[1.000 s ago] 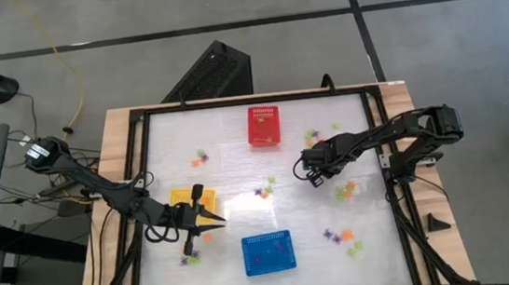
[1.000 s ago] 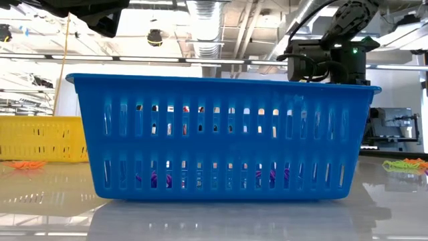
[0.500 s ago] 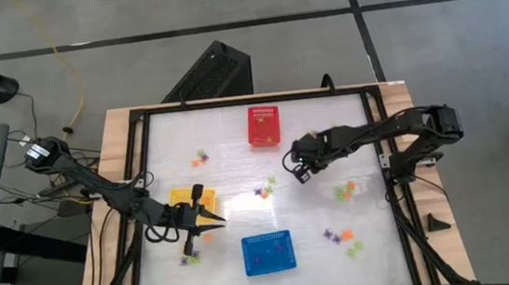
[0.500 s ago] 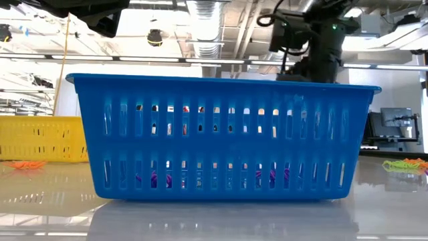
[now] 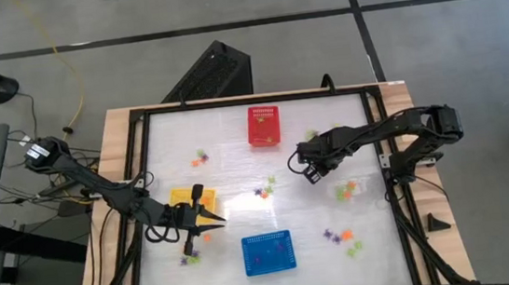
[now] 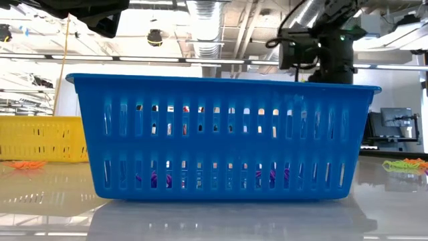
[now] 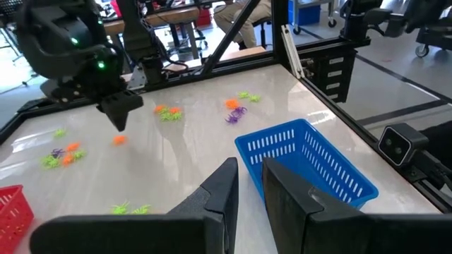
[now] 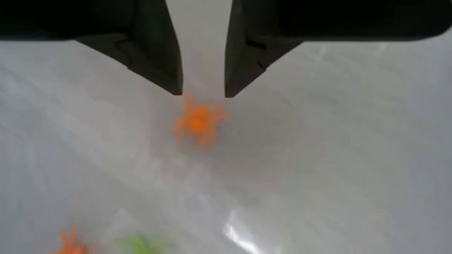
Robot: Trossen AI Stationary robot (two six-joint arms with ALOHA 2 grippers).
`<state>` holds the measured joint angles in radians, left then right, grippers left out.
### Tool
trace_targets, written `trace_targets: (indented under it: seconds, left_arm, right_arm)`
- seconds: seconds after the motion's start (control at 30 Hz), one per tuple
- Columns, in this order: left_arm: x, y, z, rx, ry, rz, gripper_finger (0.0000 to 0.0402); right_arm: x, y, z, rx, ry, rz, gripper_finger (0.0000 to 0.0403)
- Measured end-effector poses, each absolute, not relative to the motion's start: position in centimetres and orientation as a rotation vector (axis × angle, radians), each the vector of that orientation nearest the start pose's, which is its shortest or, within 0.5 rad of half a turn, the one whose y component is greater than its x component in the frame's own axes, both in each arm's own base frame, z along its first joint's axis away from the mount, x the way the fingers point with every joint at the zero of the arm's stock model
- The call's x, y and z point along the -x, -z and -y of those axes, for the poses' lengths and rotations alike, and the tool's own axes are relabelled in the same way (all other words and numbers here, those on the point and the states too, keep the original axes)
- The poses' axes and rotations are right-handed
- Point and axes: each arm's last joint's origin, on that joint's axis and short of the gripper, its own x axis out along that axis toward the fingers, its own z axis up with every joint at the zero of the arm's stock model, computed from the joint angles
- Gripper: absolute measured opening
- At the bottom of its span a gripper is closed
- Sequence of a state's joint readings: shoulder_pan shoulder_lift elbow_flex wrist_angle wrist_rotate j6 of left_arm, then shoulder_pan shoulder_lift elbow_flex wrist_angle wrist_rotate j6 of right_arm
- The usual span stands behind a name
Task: Sort Halloween decoration
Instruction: Put the orange spider toy into the yellow basket
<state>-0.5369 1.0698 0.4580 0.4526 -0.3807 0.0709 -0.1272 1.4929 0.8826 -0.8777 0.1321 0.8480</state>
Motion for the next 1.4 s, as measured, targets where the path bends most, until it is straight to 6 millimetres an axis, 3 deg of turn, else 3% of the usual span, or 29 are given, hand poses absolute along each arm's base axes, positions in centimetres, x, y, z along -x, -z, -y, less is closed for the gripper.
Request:
trace_targets:
  seconds: [0.2, 0.43, 0.67, 1.03, 1.4]
  left_arm:
    - [-19.6, -22.8, 10.4, -0.141, 0.161, -0.137, 0.0055]
    - [-19.6, -22.9, 10.4, -0.137, 0.161, -0.137, 0.0055]
    - [-19.6, -22.8, 10.4, -0.137, 0.161, -0.137, 0.0055]
    - [-19.6, -22.8, 10.4, -0.145, 0.161, -0.137, 0.0055]
    - [-19.6, -22.8, 10.4, -0.141, 0.161, -0.137, 0.0055]
  right_arm:
    - [-23.7, -16.8, 3.4, -0.643, 0.787, -1.304, 0.0179]
    - [-23.5, -15.6, 4.4, -0.677, 0.784, -1.248, 0.0182]
    - [-23.0, -14.8, 5.0, -0.751, 0.788, -1.23, 0.0164]
    - [-23.6, -15.2, 4.1, -0.733, 0.755, -1.229, 0.0109]
    - [-24.0, -15.6, 4.1, -0.744, 0.739, -1.217, 0.0098]
